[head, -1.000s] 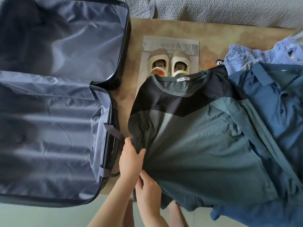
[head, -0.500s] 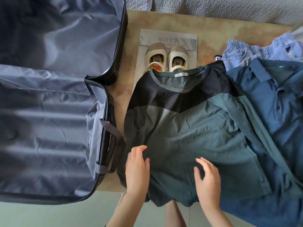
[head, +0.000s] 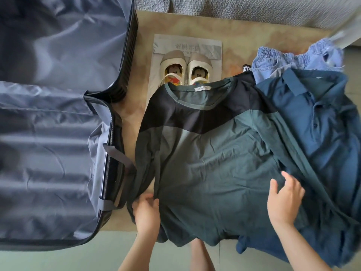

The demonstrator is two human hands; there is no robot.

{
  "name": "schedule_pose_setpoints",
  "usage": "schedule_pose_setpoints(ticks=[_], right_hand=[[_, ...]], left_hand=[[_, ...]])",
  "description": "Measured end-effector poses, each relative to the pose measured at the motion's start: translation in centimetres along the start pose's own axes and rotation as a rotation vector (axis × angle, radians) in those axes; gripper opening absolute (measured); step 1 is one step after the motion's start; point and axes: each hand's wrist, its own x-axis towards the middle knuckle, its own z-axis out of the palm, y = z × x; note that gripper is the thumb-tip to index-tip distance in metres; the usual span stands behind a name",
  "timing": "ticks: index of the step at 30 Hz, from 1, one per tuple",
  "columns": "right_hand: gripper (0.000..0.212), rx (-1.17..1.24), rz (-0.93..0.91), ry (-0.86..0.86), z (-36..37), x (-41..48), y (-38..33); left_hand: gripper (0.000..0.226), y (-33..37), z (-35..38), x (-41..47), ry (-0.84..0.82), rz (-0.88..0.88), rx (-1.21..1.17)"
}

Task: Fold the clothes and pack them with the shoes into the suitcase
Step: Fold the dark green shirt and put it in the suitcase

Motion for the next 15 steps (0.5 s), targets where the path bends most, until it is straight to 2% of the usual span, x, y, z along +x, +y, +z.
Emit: schedule_pose_setpoints(ticks=[3, 6, 10, 15], right_hand=[[0.043, -0.105, 0.076, -0.02, -0.9, 1.1, 1.5], [0.038, -0.106, 0.127, -0.059, -1.5, 0.9, 2.4], [0.023, -0.106, 0.06, -0.083, -2.4, -1.0, 2.0], [0.023, 0.012, 0.159, -0.241, -3.9, -3.9, 0.9]], left_hand=[[0.029, -0.5, -0.1, 0.1, -0.028, 0.002, 0.005], [0.021, 0.0, -0.1, -0.3, -0.062, 0.011, -0.03], [0.023, 1.3, -0.2, -2.1, 0.047, 0.054, -0.151], [0.022, 1.6, -1.1, -4.4, 0.104, 0.108, -0.094]])
